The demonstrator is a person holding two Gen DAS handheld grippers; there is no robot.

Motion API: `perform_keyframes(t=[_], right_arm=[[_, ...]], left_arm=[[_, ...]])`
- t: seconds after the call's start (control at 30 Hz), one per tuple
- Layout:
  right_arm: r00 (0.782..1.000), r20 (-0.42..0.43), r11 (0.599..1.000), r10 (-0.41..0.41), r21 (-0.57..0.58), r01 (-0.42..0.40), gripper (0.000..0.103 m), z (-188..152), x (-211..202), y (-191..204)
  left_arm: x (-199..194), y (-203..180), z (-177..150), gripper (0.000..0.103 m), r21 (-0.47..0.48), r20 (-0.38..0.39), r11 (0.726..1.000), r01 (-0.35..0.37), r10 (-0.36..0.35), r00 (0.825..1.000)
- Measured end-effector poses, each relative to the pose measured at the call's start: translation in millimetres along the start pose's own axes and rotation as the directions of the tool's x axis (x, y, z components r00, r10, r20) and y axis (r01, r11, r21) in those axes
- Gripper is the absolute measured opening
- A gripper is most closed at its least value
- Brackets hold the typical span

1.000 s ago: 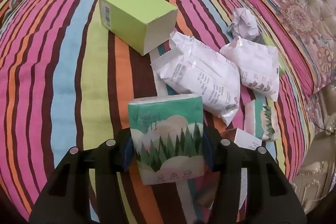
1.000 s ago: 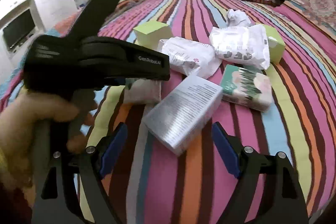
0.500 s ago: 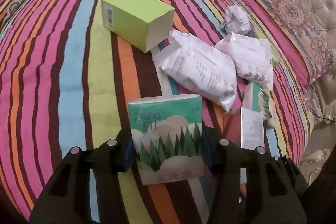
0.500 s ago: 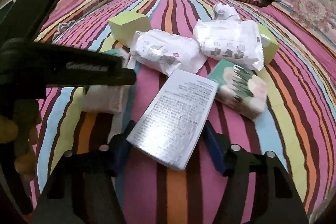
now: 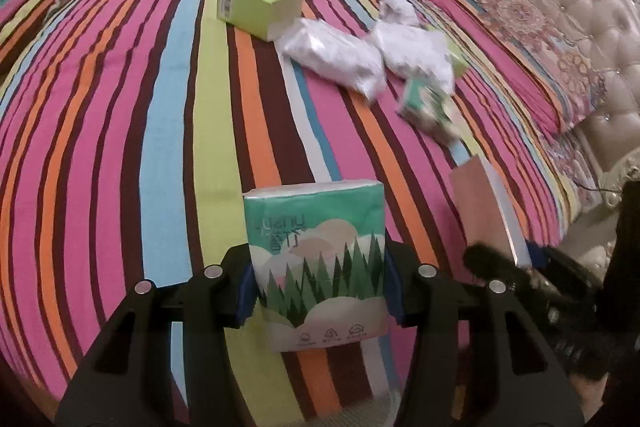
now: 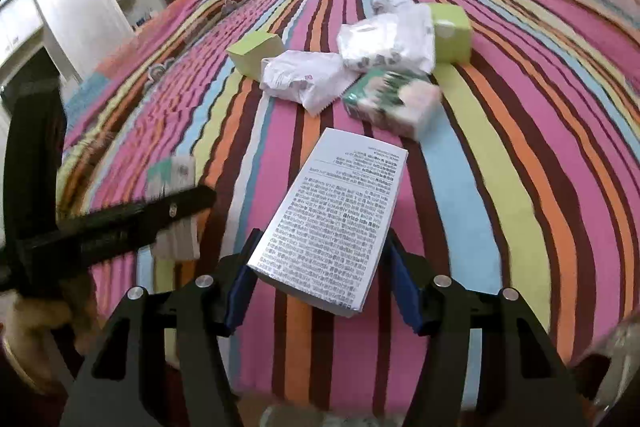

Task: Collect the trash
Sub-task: 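Carry the tissue pack and pink box down toward the wastebasket with both tools, then open both tools over the wastebasket to drop the tissue pack and box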

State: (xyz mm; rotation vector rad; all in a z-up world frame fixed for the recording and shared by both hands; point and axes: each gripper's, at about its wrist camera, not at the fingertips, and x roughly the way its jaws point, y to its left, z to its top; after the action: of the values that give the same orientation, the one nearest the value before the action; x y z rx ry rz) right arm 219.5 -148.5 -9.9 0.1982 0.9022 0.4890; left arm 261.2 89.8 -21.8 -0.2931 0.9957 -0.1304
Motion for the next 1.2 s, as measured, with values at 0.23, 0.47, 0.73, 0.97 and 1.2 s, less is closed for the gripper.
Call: perform_keyframes(t=[0.23,0.47,0.73,0.97,1.2], right_arm=[[0.999,-0.015,0.999,0.034,0.025,-0.034,0.057,-33.7,-36.9,-8.1],[0.996,-0.065,0.998,0.059,0.036,-0.057,0.057,-76.0,-66.7,-11.2],[0.989,-0.138,0.999,0.045,0.035,-0.040,0.056,-115.6,-74.3,-7.4],[0.967,-0.246,0.994,0.067,0.105,-0.042,0.056,-148.9,-61.4,-13.0],[0.941,-0.328,0.985,0.079,0.169,-0.023,0.056,-171.8,-52.7,-26.7]], left_arm=[[-34.2,-23.8,-63.3,0.049,0.028,-0.019,0.999,0.020,-0.019,1.000],[-56.4,-44.2,-127.9,0.049,0.078,-0.065,0.996,0.048,-0.042,0.997],[-51.7,-47.2,-189.6,0.049,0.078,-0.168,0.995,0.055,-0.041,0.985],[-36.2,-51.0,-214.2,0.049,0.090,-0.224,0.996,0.018,0.003,0.975],[-22.5,-49.5,-236.4,0.049,0.060,-0.308,0.998,-0.004,0.022,0.951]])
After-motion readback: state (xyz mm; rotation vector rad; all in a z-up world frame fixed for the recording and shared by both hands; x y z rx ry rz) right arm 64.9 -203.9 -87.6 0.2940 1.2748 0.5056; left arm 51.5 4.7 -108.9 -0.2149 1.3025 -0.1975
